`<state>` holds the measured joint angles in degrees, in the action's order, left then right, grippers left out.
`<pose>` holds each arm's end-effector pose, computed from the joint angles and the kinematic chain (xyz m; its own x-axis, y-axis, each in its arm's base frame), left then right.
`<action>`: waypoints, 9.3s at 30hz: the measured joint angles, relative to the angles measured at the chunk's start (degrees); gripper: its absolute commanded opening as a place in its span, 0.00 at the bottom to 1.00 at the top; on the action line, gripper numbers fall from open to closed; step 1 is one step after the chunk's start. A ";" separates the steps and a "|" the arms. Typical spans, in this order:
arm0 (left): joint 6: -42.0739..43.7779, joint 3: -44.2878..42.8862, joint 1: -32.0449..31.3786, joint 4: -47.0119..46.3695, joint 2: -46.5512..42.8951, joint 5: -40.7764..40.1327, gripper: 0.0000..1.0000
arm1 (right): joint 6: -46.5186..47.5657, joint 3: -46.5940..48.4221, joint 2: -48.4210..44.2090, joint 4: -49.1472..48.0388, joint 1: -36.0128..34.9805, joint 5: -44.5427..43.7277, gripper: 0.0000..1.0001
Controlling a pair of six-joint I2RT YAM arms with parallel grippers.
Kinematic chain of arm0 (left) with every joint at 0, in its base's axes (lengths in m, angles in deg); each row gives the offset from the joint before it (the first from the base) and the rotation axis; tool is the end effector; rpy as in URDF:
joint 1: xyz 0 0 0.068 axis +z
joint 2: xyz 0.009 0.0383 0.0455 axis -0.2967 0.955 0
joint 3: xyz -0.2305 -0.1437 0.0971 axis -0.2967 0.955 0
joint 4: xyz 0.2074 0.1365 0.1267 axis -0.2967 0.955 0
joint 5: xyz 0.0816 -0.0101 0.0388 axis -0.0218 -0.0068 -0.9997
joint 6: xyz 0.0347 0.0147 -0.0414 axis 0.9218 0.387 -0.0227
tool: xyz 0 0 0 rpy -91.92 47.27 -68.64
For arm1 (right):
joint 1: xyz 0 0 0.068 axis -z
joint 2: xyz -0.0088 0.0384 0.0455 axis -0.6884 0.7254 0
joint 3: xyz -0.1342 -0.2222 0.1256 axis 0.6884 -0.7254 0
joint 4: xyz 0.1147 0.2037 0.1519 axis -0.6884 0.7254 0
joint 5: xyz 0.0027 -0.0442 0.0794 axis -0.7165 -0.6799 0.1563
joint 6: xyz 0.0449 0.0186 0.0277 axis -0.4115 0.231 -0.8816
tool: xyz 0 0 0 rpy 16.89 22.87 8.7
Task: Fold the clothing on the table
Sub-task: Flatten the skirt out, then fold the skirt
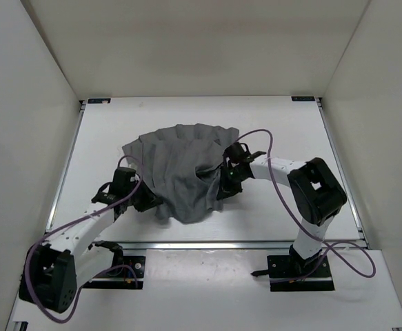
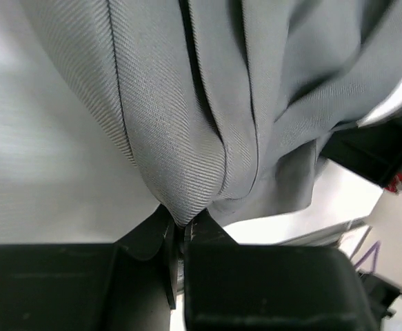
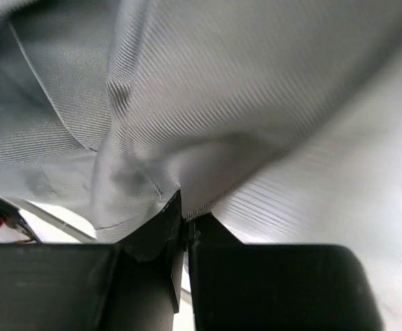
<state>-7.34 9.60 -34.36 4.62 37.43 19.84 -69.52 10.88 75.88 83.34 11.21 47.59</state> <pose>0.1814 -0.0658 0.1731 -0.8168 -0.5273 -0.2340 -0.3122 0.7452 -0.5892 0.2931 0.2014 0.1470 -0.9898 -0.0164 -0.1412 -0.0837 0.8701 0.4857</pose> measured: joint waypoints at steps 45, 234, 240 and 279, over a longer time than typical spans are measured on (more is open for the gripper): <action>-13.25 -49.90 11.89 -11.28 27.54 20.72 0.06 | 4.96 46.40 -8.96 17.77 25.27 17.51 0.00; 12.90 -9.73 -0.96 -11.85 28.59 6.84 0.00 | 6.32 -17.20 -18.84 7.54 38.91 -1.38 0.00; 9.07 -16.59 -7.72 -13.29 35.47 5.79 0.00 | 10.58 1.40 -14.95 16.50 39.28 -6.88 0.00; 3.54 -13.77 -0.33 -13.66 28.87 4.55 0.52 | 4.33 33.79 20.11 10.19 -14.14 -9.38 0.00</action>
<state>-3.80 -4.17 -34.69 -9.04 66.31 24.39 -65.20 44.67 95.99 93.52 -2.93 38.22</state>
